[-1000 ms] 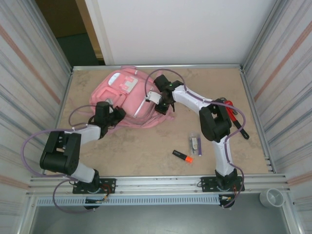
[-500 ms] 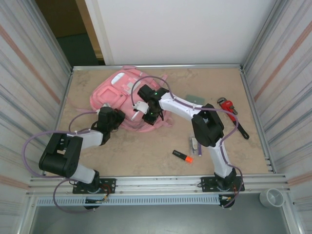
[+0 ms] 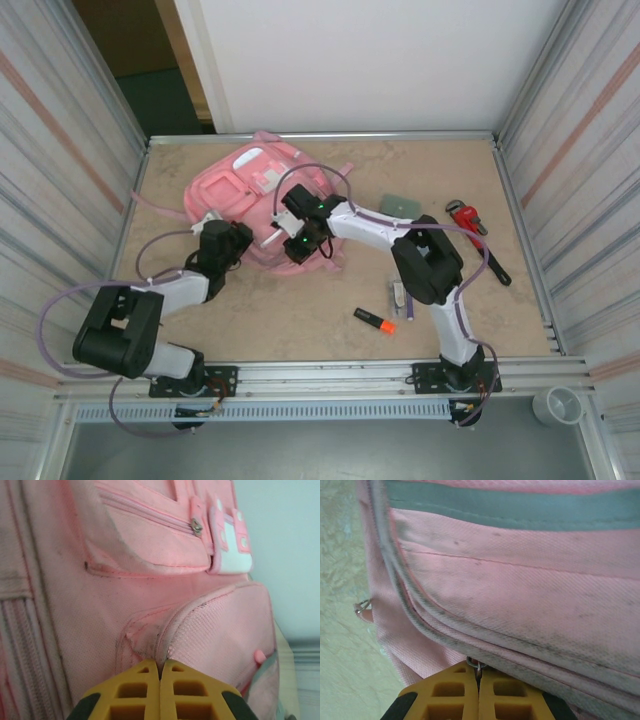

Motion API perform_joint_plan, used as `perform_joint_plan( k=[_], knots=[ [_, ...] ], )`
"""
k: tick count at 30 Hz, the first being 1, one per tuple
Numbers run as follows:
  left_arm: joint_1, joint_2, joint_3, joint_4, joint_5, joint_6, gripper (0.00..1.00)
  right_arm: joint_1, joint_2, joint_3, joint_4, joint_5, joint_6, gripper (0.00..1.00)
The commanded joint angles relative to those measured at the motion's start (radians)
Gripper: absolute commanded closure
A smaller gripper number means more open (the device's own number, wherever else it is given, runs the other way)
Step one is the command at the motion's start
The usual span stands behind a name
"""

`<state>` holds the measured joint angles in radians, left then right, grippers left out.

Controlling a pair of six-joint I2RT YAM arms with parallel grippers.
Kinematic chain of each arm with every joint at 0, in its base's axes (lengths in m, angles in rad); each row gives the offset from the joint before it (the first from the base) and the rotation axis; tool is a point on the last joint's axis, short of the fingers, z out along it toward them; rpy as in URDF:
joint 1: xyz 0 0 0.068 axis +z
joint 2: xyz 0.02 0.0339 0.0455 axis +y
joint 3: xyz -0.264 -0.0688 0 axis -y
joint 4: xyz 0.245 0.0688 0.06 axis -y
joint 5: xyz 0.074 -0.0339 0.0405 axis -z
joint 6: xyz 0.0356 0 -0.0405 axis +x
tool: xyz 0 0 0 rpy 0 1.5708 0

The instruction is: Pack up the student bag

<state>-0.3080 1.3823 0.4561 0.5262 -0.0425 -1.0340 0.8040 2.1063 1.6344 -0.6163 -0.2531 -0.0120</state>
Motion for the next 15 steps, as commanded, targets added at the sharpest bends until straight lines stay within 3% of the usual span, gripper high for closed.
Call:
perform_joint_plan(
  k=[1,5,7,12,15],
  knots=[
    [-0.011,-0.073,0.010,-0.092,0.141,0.053,1.00,-0.072,-0.078,-0.023,0.049,0.013,-0.062,1.00],
    [0.013,-0.109,0.030,-0.144,0.206,0.118,1.00,-0.127,-0.092,-0.019,-0.003,-0.021,-0.182,1.00],
    [0.025,-0.112,0.034,-0.170,0.247,0.140,1.00,-0.133,-0.091,-0.026,-0.012,-0.061,-0.313,1.00],
    [0.054,-0.133,0.041,-0.248,0.304,0.222,0.68,-0.166,-0.079,-0.038,-0.015,-0.053,-0.621,1.00],
    [0.072,-0.150,0.084,-0.349,0.328,0.308,0.59,-0.208,-0.064,-0.012,-0.022,-0.078,-0.716,1.00]
  ],
)
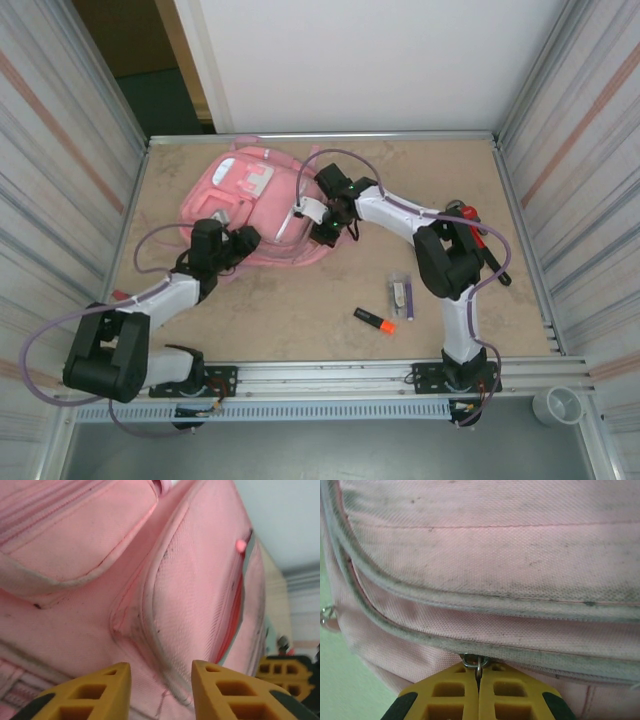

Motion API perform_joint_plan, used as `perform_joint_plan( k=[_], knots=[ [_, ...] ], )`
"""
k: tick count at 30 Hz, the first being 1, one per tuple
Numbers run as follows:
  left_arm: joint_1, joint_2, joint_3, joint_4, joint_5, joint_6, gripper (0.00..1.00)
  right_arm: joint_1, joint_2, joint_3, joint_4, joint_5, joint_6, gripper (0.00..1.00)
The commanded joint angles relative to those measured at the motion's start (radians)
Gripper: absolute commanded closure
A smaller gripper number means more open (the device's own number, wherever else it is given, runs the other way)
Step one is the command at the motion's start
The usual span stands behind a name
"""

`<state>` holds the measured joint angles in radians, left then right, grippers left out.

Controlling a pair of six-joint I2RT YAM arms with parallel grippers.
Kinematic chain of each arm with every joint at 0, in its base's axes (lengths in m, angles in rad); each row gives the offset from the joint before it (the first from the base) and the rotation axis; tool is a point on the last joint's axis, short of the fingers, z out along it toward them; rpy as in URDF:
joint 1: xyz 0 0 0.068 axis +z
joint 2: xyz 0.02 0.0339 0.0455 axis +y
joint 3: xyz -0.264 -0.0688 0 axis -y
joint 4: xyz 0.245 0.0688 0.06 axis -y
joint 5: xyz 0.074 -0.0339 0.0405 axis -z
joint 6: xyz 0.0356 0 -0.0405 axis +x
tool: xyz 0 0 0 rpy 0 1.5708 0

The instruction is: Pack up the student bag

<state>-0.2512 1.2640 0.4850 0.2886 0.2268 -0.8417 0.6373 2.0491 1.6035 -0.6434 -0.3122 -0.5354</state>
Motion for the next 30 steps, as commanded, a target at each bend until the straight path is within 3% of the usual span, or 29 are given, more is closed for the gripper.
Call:
perform_joint_plan(
  k=[1,5,8,10,14,17,21,30],
  knots=[
    [0.014,-0.040,0.078,-0.143,0.054,0.161,0.56,-0.048,0.001,0.029,0.004,-0.014,-0.220,1.00],
    [0.013,-0.078,0.141,-0.244,0.011,0.261,0.55,-0.057,0.030,0.058,0.004,0.020,-0.286,1.00],
    [-0.015,-0.075,0.161,-0.168,0.044,0.284,0.66,-0.066,0.052,0.077,0.012,0.012,-0.264,1.00],
    [-0.051,0.005,0.223,-0.138,0.075,0.294,0.76,-0.070,0.061,0.074,0.027,0.024,-0.244,1.00],
    [-0.108,0.307,0.421,-0.082,0.186,0.259,0.98,-0.073,0.070,0.059,0.078,0.052,-0.174,1.00],
    [-0.110,0.477,0.512,0.016,0.216,0.193,1.00,-0.076,0.051,0.019,0.129,0.047,-0.125,1.00],
    [-0.140,0.616,0.581,-0.002,0.129,0.196,1.00,-0.071,0.027,-0.014,0.158,0.031,-0.057,1.00],
    [-0.185,0.721,0.464,0.097,-0.126,0.084,1.00,0.033,-0.008,-0.085,0.109,0.145,0.161,1.00]
  ],
)
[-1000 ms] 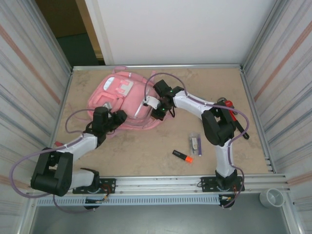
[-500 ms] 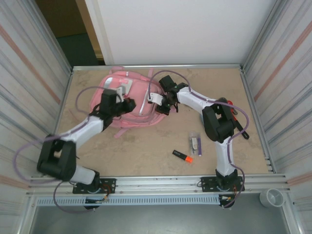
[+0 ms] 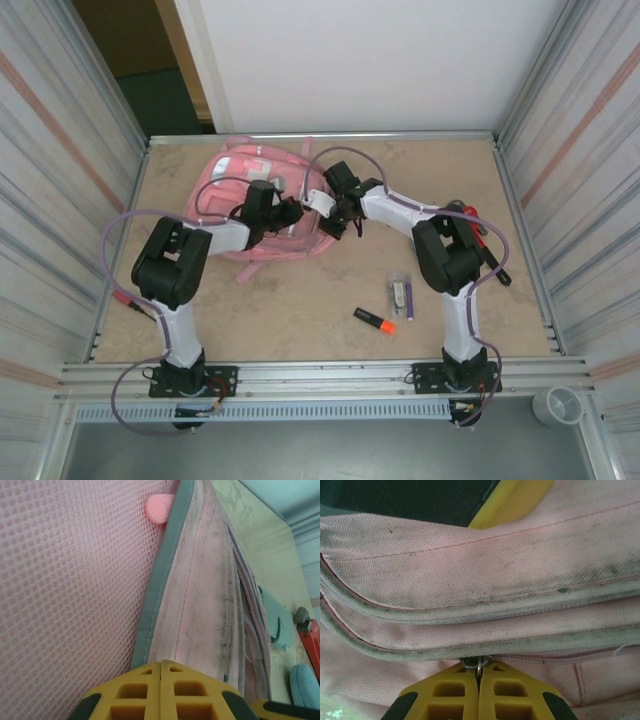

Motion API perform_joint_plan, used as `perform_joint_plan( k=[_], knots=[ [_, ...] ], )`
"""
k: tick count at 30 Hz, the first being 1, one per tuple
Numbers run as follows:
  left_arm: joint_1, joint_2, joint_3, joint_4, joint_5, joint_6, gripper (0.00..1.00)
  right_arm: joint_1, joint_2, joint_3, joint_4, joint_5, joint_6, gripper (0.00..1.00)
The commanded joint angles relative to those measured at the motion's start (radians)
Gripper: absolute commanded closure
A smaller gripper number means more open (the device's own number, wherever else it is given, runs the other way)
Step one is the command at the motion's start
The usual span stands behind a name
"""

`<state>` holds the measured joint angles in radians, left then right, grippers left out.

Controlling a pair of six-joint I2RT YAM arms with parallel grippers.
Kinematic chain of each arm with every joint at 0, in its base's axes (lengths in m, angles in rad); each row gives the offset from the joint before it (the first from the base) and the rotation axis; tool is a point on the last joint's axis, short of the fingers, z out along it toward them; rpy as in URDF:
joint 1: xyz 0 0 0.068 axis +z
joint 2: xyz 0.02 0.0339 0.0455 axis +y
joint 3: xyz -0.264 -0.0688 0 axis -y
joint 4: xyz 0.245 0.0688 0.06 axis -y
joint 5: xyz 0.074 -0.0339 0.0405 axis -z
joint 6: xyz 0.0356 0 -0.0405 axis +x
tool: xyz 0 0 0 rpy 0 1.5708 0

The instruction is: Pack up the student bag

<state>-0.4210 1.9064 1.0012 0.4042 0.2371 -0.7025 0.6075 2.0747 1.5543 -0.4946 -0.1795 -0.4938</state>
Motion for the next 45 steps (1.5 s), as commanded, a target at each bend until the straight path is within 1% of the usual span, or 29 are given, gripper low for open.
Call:
perform_joint_plan(
  k=[1,5,9,12,15,18,20,21,23,25,26,27,29,32,35,38,39,42,45],
  knots=[
    [-0.022,0.085,-0.060,-0.010,-0.155,-0.069,1.00,0.079,-0.036,-0.045,-0.041,0.025,0.150,1.00],
    [-0.036,0.110,-0.087,0.023,-0.211,-0.114,1.00,0.132,-0.056,-0.082,-0.029,0.026,0.251,1.00],
    [-0.038,0.123,-0.108,0.038,-0.242,-0.147,1.00,0.182,-0.067,-0.120,-0.032,0.056,0.292,1.00],
    [-0.039,0.137,-0.114,0.055,-0.250,-0.158,1.00,0.207,-0.076,-0.160,-0.009,0.040,0.331,1.00],
    [-0.039,0.152,-0.106,0.057,-0.253,-0.158,1.00,0.203,-0.100,-0.220,0.015,0.049,0.349,1.00],
    [-0.040,0.150,-0.089,0.045,-0.244,-0.134,1.00,0.164,-0.141,-0.261,0.018,0.044,0.332,1.00],
    [-0.038,0.133,-0.088,0.071,-0.223,-0.103,1.00,0.127,-0.152,-0.233,-0.001,-0.029,0.359,1.00],
    [-0.038,0.116,-0.096,0.109,-0.209,-0.081,1.00,0.112,-0.149,-0.199,-0.017,-0.081,0.393,0.99],
    [-0.028,0.075,-0.092,0.148,-0.152,-0.041,1.00,0.086,-0.137,-0.137,-0.036,-0.178,0.470,0.97],
    [-0.001,0.019,-0.075,0.148,-0.073,-0.014,0.88,0.069,-0.133,-0.098,-0.042,-0.266,0.547,0.96],
    [0.012,-0.009,-0.066,0.136,-0.040,-0.002,0.83,0.068,-0.131,-0.089,-0.040,-0.297,0.574,0.96],
    [0.029,-0.041,-0.054,0.112,-0.006,0.012,0.77,0.070,-0.129,-0.084,-0.033,-0.316,0.616,0.96],
    [0.049,-0.105,-0.038,0.040,0.016,0.047,0.68,0.080,-0.113,-0.068,-0.022,-0.351,0.702,0.94],
    [0.066,-0.201,-0.045,-0.045,0.027,0.091,0.59,0.111,-0.090,-0.050,-0.001,-0.375,0.790,0.89],
    [0.071,-0.300,-0.100,-0.114,0.005,0.097,0.56,0.128,-0.081,-0.056,0.050,-0.381,0.853,0.84],
    [0.074,-0.421,-0.206,-0.145,-0.012,0.091,0.52,0.133,-0.054,-0.048,0.082,-0.427,0.896,0.75],
    [0.074,-0.468,-0.239,-0.162,-0.017,0.093,0.51,0.136,-0.047,-0.041,0.079,-0.435,0.896,0.68],
    [0.062,-0.602,-0.340,-0.217,-0.023,0.102,0.51,0.128,-0.057,-0.033,0.047,-0.441,0.873,0.62],
    [0.029,-0.742,-0.429,-0.280,-0.056,0.107,0.49,0.111,-0.131,-0.062,0.023,-0.443,0.834,0.56]
  ],
)
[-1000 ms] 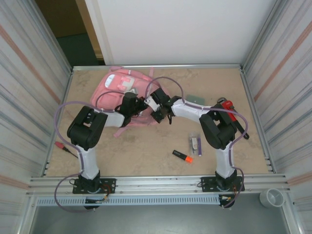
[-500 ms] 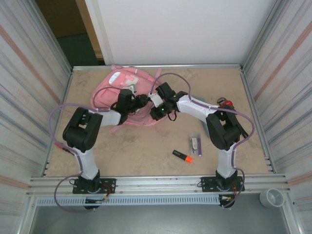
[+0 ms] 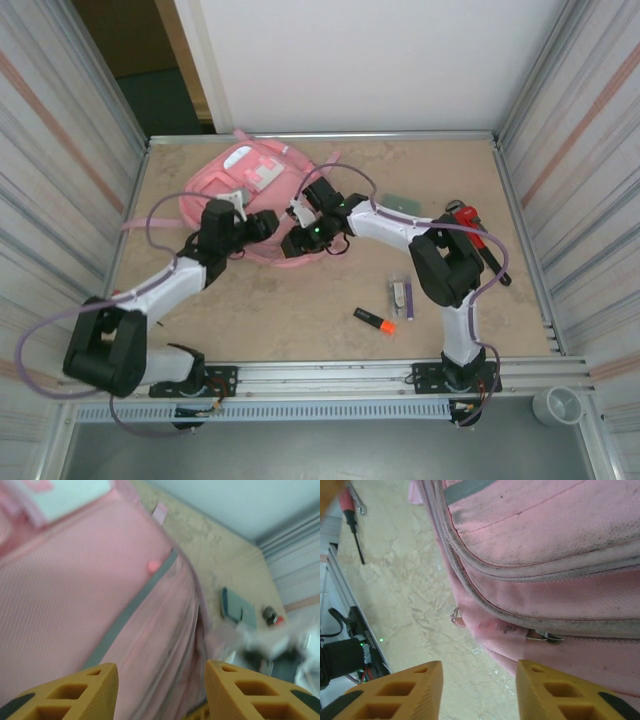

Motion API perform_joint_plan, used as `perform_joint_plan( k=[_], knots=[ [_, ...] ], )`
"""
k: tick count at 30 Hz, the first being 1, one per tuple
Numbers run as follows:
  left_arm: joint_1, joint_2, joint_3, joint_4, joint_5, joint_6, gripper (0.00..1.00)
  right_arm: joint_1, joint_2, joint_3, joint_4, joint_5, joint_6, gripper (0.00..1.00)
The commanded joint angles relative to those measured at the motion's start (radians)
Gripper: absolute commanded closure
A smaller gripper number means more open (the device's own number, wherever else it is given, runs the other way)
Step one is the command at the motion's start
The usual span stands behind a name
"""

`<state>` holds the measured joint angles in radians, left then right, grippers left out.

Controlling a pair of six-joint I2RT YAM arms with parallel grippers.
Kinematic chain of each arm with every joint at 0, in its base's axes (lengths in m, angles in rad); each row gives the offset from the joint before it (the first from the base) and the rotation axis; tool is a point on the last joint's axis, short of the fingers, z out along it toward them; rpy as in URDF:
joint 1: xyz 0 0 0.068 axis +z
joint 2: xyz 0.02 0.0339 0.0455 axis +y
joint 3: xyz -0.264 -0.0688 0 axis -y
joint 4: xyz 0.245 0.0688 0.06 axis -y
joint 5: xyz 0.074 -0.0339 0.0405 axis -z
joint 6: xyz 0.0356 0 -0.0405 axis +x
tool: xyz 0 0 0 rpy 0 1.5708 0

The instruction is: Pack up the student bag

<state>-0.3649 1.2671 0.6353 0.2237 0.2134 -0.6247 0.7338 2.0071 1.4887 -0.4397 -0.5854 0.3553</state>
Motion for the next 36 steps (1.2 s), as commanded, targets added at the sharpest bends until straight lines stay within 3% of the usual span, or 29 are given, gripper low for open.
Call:
perform_joint_plan(
  k=[1,6,9,12,16,23,28,36],
  knots=[
    [-0.041,-0.139,-0.092,-0.104,-0.043,0.023,0.48,-0.022,-0.082,-0.003,-0.045,-0.040,-0.030,0.55],
    [-0.115,-0.249,-0.192,-0.134,-0.102,0.011,0.46,-0.052,-0.119,-0.009,-0.114,-0.042,-0.112,0.51],
    [-0.112,-0.216,-0.175,-0.167,-0.054,0.086,0.51,-0.102,-0.135,-0.016,-0.072,0.000,-0.120,0.53],
    [-0.112,-0.139,-0.117,-0.193,-0.004,0.190,0.56,-0.105,-0.093,0.004,-0.001,0.023,-0.103,0.58],
    [-0.108,-0.025,-0.041,-0.231,0.000,0.266,0.62,-0.087,-0.007,0.023,0.047,0.093,-0.058,0.73],
    [-0.098,0.108,0.029,-0.270,0.046,0.305,0.70,-0.070,-0.024,-0.136,0.092,0.136,0.001,0.84],
    [-0.088,0.180,0.069,-0.304,0.069,0.316,0.70,-0.058,-0.014,-0.196,0.103,0.170,0.009,0.87],
    [-0.086,0.271,0.119,-0.310,0.113,0.317,0.61,-0.046,-0.010,-0.222,0.113,0.185,0.013,0.89]
  ],
)
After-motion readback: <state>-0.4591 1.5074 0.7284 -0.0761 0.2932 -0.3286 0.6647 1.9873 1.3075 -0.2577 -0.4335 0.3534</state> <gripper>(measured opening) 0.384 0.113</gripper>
